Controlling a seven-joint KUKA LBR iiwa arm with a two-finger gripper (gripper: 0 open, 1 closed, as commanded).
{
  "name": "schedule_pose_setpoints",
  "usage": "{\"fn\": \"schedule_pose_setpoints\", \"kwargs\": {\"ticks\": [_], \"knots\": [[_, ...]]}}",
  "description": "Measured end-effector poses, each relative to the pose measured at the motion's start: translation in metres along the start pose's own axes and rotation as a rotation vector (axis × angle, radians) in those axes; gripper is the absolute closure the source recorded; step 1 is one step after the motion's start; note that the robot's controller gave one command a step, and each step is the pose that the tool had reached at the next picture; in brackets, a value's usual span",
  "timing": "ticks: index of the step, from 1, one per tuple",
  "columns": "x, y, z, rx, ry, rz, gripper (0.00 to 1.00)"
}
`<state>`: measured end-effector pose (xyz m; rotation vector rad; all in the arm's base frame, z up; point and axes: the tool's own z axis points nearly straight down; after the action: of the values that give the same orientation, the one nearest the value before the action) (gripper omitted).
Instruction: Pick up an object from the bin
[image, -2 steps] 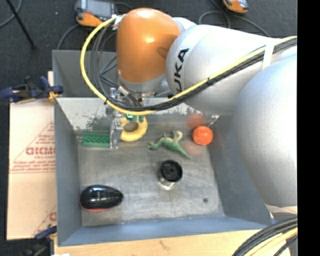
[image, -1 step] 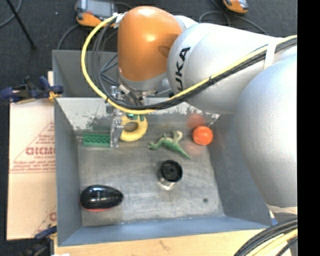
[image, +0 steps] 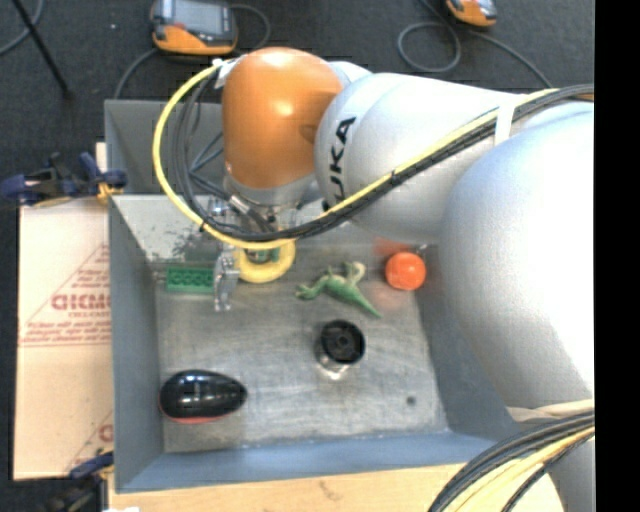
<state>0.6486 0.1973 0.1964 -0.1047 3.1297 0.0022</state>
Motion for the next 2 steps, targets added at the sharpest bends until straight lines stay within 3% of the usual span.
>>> {"fn": "schedule_pose_setpoints", "kwargs": {"ticks": [1,2], "knots": [[0.060,-0.027,0.033,0.001,0.006,-0.090,0.00],[0.061,-0.002,0.046,0.000,0.008,-0.079,0.00]]}}
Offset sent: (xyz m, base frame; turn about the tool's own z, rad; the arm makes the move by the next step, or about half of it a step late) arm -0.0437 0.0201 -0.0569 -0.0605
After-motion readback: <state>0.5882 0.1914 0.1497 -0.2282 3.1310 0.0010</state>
